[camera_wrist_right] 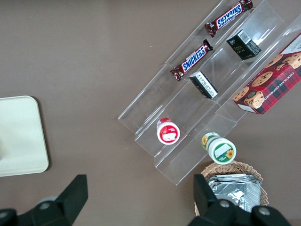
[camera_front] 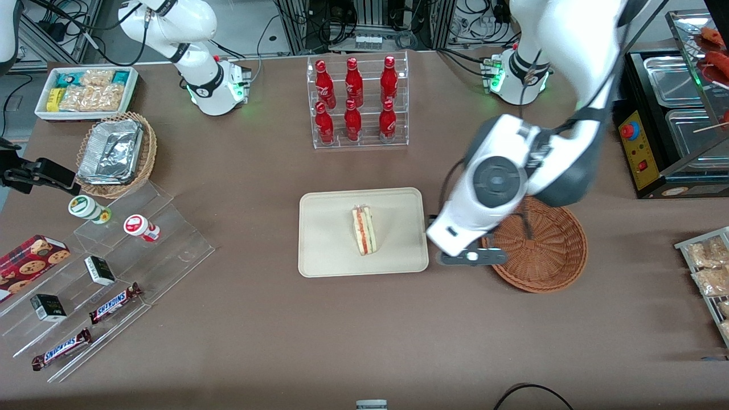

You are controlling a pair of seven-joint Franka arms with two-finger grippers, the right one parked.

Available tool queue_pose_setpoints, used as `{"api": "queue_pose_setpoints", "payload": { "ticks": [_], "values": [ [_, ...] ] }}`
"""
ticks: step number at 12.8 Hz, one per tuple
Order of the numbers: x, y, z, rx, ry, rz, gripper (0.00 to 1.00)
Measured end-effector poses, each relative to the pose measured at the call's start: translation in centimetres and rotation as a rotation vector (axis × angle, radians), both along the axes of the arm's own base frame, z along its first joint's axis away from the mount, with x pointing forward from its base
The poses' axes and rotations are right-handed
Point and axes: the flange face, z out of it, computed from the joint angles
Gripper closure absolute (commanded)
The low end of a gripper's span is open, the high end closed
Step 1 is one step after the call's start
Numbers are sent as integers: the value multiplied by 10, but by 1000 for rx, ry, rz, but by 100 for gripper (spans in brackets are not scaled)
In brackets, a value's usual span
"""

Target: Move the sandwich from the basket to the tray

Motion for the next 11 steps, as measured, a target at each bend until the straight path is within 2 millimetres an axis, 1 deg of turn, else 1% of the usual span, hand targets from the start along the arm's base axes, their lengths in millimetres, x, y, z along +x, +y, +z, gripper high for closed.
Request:
{"api": "queue_pose_setpoints", "payload": {
  "ticks": [2, 5, 7, 9, 11],
  "values": [
    [-2, 51, 10, 5, 13, -47, 0],
    [-13, 113, 30, 3, 19, -97, 0],
    [-23, 152, 45, -1, 15, -124, 0],
    [-40, 188, 65, -4, 35, -155, 0],
    [-56, 217, 90, -7, 59, -153, 0]
  ]
}}
